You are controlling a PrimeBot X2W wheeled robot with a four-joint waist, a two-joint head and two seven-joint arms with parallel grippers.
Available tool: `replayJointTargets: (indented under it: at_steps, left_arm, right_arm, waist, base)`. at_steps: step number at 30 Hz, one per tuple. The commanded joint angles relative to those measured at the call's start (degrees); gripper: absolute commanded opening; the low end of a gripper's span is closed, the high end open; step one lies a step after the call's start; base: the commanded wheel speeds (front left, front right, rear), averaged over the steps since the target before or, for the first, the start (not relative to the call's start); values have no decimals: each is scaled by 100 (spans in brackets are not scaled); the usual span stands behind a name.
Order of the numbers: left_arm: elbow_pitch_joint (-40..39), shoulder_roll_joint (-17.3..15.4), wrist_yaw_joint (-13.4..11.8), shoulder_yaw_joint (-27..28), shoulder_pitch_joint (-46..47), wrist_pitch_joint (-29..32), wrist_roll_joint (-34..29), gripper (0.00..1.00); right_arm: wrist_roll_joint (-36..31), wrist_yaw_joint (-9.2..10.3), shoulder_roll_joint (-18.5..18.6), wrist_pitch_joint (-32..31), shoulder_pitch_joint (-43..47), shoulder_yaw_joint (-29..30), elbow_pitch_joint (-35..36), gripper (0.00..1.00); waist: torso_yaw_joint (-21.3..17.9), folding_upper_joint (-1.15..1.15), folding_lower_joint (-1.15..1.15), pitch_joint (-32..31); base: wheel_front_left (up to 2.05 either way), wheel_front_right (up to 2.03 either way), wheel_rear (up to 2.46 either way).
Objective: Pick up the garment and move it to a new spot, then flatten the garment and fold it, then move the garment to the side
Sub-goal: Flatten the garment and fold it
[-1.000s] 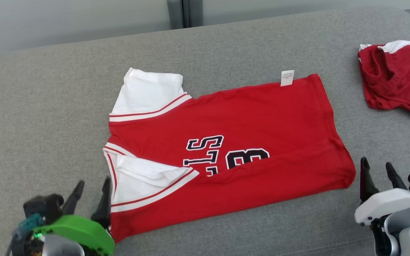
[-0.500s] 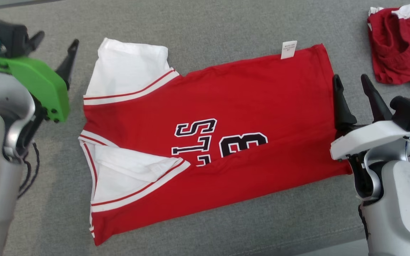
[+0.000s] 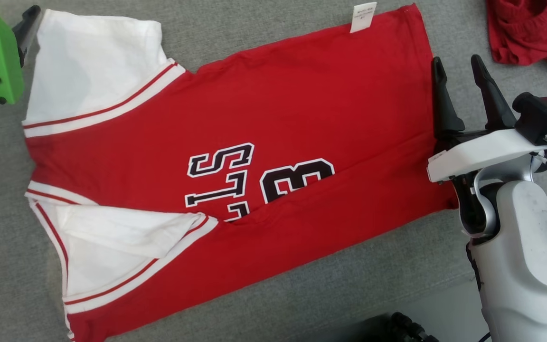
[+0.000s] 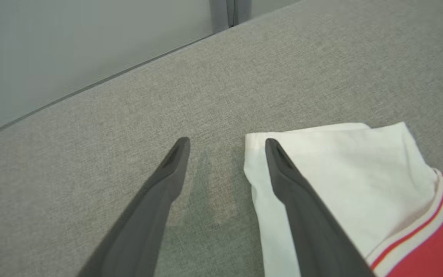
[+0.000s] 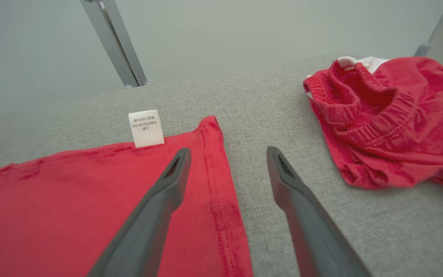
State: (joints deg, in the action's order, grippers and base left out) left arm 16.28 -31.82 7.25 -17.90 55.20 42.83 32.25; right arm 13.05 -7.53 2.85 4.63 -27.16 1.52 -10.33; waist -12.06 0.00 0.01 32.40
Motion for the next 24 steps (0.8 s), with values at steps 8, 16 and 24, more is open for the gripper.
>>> replayJointTargets:
  at_steps: [8,16,24]
  left_arm:
    - [240,-194,-184,201,5,584,358,100]
    - [-43,-199,-182,198,-275,913,636,0]
    - [-362,-8,-66,119,-318,596,865,0]
  right_arm:
    - [20,10,7,170,-295,-39,-122,100]
    - [-192,10,6,117,-552,-82,-136,100]
    - [-689,10,96,-251,-1267,-221,-534,100]
  waist:
    - [-473,0,-1,408]
    - [-407,0,-1,368]
    - [-140,0,-1,186]
  base:
    - [0,0,0]
    - [0,0,0]
    - [0,0,0]
